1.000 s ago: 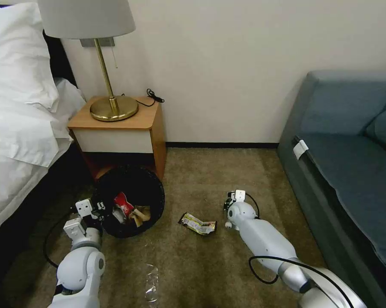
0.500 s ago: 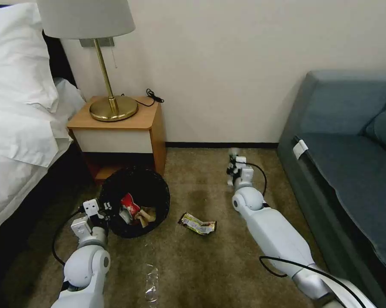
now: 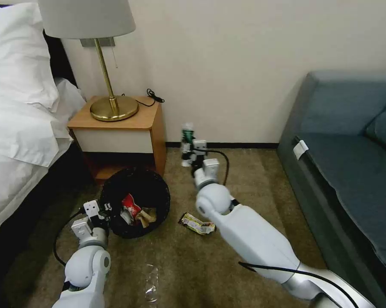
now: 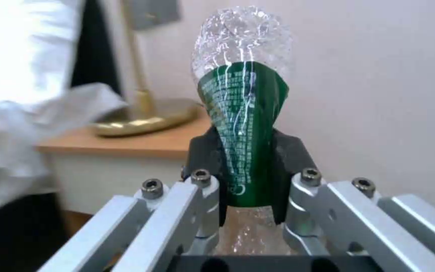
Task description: Pick up the trash bin, then pick up the garbage on the floor and place it into the trash bin.
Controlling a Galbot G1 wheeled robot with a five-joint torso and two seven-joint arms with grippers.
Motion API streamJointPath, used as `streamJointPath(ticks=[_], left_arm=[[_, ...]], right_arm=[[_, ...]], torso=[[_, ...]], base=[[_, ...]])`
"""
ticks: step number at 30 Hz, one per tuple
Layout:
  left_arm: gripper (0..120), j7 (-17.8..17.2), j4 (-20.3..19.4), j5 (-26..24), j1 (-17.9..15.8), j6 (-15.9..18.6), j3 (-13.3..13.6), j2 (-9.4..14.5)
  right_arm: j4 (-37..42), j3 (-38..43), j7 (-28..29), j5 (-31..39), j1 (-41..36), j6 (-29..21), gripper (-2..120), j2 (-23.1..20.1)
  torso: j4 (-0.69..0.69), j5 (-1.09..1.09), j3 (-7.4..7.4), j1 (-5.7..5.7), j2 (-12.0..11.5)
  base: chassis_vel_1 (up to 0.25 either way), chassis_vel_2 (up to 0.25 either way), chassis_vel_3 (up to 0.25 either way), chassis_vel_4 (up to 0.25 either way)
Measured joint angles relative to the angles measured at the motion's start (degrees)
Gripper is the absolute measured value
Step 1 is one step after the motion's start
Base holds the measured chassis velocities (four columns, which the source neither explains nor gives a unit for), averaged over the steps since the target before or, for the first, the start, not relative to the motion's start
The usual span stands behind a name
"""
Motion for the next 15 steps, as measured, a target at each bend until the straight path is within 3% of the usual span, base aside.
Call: streamJointPath(ticks=[15], left_arm=[[2, -0.52, -0.13, -0.35, -0.79, 0.51, -0.08, -0.35]], right_arm=[[4.23, -9.43, 1.94, -0.31, -1.45, -1.08, 14, 0.72]], torso=[[0.00, 0.01, 0.00, 0.00, 0.00]], base=[[0.000, 0.000, 0.000, 0.000]])
